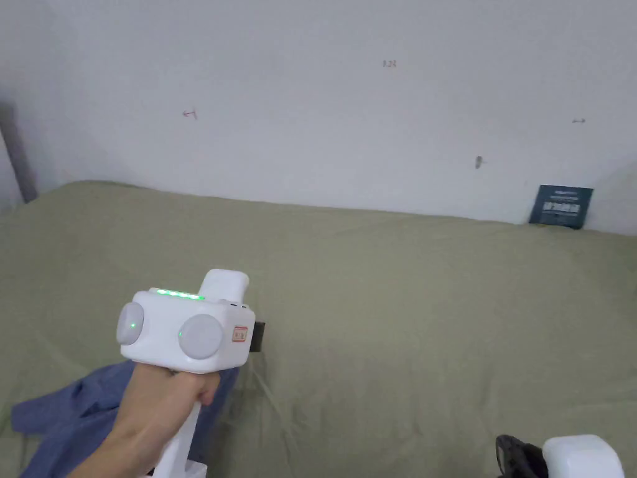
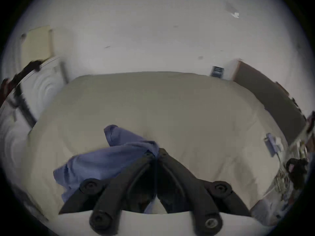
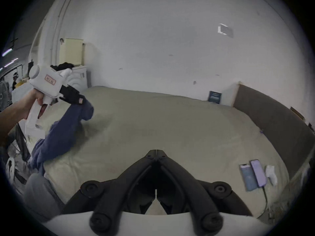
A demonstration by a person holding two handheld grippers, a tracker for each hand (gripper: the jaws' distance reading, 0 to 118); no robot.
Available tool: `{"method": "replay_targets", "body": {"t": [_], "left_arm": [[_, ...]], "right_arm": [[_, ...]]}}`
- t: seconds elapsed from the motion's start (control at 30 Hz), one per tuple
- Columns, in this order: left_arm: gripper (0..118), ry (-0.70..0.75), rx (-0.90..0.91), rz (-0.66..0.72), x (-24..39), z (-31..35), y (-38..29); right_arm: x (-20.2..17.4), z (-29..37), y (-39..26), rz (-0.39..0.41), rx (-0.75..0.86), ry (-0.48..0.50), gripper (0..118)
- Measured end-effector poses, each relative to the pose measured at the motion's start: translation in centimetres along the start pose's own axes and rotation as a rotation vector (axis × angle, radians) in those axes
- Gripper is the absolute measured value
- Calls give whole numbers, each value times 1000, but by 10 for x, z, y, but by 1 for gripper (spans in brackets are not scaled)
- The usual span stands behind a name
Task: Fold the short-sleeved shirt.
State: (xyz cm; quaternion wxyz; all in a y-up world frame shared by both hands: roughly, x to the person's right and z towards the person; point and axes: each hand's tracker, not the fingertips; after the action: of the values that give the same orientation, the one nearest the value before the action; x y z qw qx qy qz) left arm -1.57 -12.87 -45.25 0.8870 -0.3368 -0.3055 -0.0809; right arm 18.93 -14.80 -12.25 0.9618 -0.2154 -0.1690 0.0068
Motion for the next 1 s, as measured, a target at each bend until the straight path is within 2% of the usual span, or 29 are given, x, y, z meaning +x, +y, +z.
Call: {"method": "replay_targets", "body": {"t": [0.23,0.33,0.5,0.57,0.6,0.67,0.7,0.73,0.87,1.0], "left_arm": [[0,-294,-6,-164,185,-46,34],[0,-367,-83,-144,231,-81,17],[0,-301,-252,-144,252,-149,-31],[2,-276,-260,-139,247,-163,-44],[24,-263,-256,-129,242,-164,-48],[110,-244,-252,-91,230,-164,-50],[116,-262,-260,-74,222,-160,-51],[112,-264,-255,-55,214,-155,-52],[112,-206,-153,-32,176,-104,-43],[111,-154,-30,9,119,-14,-41]], "right_arm": [[64,18,-18,-92,-27,-137,2],[81,14,-27,-124,-49,-165,2],[99,2,-38,-165,-85,-181,2],[102,-4,-39,-169,-91,-186,2],[103,-6,-40,-169,-95,-185,2],[104,-11,-40,-172,-98,-186,2],[105,-13,-39,-176,-97,-183,2],[104,-14,-37,-179,-97,-182,2],[95,-8,-27,-203,-59,-171,2],[78,7,-14,-200,1,-142,2]]}}
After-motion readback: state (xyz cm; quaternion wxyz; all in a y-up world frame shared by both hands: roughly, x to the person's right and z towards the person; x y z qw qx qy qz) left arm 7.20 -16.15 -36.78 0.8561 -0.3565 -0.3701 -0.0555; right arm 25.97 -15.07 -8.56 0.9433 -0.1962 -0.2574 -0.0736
